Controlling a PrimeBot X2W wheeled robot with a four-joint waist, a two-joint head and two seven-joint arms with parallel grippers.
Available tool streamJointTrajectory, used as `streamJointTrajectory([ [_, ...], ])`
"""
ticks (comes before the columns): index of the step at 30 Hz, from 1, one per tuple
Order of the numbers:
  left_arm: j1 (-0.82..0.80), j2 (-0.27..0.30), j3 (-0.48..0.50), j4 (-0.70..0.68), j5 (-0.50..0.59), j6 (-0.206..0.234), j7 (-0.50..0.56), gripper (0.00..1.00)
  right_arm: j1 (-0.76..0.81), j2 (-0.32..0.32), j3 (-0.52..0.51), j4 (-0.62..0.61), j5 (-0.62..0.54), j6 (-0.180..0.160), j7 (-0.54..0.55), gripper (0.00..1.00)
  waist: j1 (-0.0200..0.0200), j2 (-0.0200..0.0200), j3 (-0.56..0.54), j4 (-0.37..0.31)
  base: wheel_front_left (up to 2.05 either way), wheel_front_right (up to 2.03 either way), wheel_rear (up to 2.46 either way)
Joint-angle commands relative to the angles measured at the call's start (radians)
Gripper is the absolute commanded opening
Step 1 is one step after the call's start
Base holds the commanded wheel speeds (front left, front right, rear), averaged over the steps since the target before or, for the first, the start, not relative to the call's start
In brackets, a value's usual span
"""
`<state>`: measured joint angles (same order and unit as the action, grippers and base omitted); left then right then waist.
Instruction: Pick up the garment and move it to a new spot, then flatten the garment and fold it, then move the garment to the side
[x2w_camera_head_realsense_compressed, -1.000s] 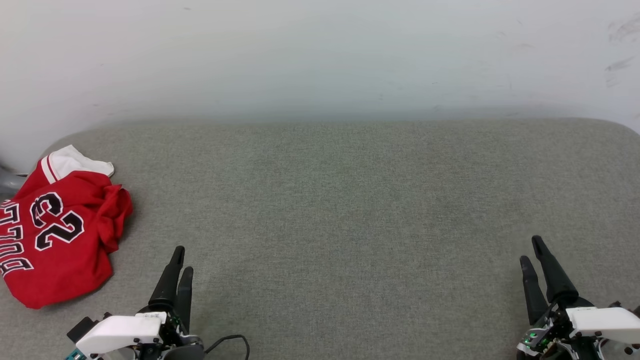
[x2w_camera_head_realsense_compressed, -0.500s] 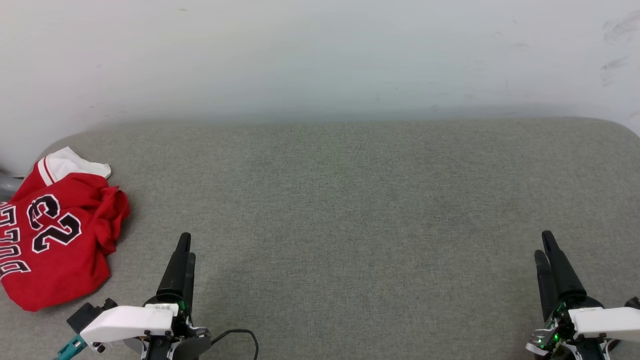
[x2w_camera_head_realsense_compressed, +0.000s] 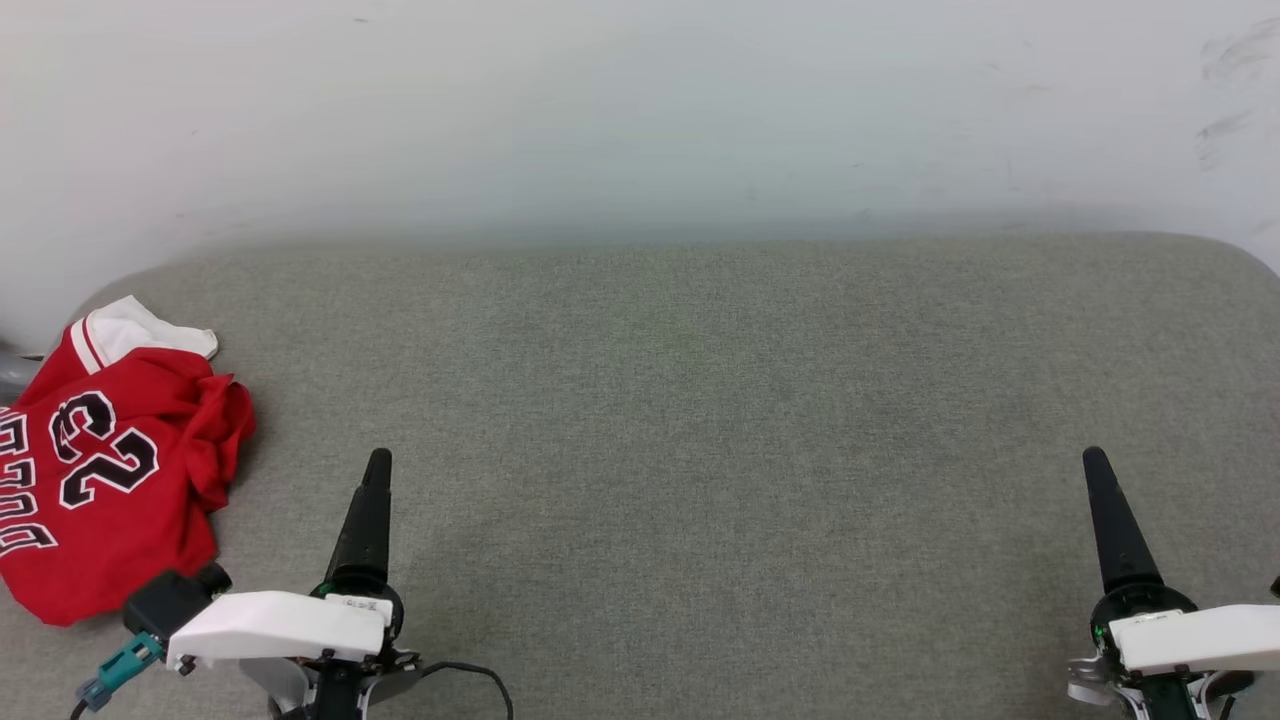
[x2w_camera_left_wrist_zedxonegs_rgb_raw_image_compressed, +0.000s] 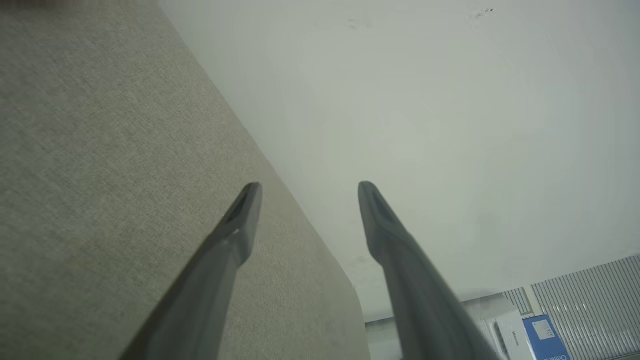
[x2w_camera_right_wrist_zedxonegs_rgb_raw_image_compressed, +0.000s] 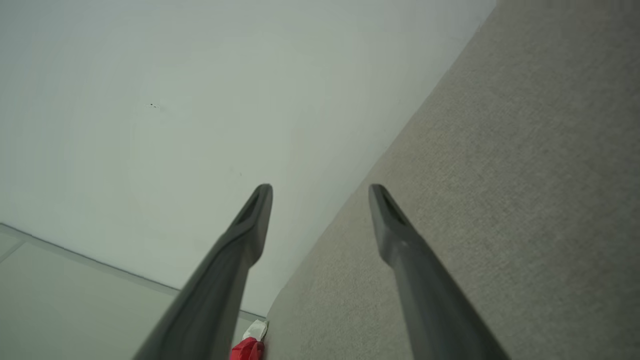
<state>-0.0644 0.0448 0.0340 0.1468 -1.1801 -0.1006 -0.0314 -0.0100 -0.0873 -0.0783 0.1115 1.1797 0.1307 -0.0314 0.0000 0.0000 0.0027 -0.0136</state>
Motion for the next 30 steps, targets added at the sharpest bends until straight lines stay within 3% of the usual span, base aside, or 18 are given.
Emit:
streamJointTrajectory([
  [1,-0.018,0.004,-0.004,-0.023,0.032,0.006,-0.010,1.00,-0.005,-0.006,0.002,-0.025,-0.034,0.000,-0.009,1.00,0.0000,0.0000,0.000,0.000,0.00,0.00,0.00],
  [13,-0.002,0.005,-0.031,-0.066,0.313,0.062,-0.051,1.00,0.012,-0.005,0.012,-0.085,-0.331,0.000,-0.020,1.00,0.0000,0.0000,-0.001,-0.005,0.00,0.00,0.00],
  [30,0.019,0.046,-0.056,-0.090,0.644,0.115,-0.102,1.00,0.044,-0.003,0.003,-0.148,-0.630,0.000,0.003,1.00,0.0000,0.0000,-0.006,-0.007,0.00,0.00,0.00],
])
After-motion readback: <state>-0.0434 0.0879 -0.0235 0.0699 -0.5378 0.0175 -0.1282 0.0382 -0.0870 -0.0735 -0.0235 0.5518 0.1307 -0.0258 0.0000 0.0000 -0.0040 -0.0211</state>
